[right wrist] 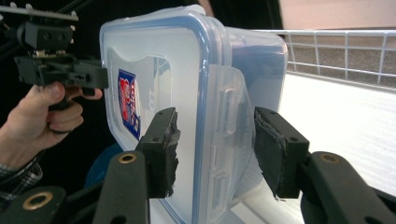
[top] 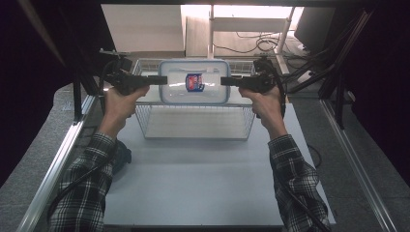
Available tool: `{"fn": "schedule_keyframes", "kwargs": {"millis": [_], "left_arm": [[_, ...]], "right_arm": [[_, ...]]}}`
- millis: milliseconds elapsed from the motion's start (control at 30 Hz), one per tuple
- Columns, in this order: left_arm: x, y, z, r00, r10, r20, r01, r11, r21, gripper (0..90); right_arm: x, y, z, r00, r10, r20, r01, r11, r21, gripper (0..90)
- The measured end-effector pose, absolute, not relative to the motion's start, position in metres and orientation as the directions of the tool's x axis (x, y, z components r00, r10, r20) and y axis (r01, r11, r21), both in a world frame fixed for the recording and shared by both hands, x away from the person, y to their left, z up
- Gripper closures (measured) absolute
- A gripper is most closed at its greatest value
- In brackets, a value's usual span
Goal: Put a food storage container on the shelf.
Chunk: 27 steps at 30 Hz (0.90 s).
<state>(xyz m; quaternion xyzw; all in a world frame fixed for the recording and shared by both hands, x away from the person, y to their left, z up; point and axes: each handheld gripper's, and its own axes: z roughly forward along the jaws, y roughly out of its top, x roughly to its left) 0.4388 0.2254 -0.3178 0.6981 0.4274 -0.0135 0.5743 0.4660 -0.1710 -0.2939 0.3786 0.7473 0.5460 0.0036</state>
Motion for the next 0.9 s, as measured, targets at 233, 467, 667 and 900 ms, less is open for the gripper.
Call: {"fn": "schedule_keyframes", "kwargs": {"millis": [233,467,667,900], "left_arm": [[0.442,0.225,-0.318,0.630,0.586,-0.509,0.609,0.033,0.792,53.9],[0.441,0.220,-0.319,0.643,0.614,-0.459,0.572,0.013,0.820,49.6],[0.444,0.216,-0.323,0.654,0.604,-0.456,0.578,-0.009,0.816,42.7],[0.446,0.215,-0.328,0.642,0.609,-0.465,0.591,-0.006,0.807,42.0]], "right_arm": [[0.472,-0.170,-0.297,-0.706,0.571,0.419,0.571,0.110,0.814,50.8],[0.472,-0.166,-0.299,-0.698,0.596,0.396,0.561,0.113,0.820,46.9],[0.474,-0.166,-0.299,-0.697,0.599,0.394,0.558,0.109,0.823,46.4],[0.473,-0.165,-0.302,-0.700,0.609,0.374,0.547,0.119,0.828,44.7]]}}
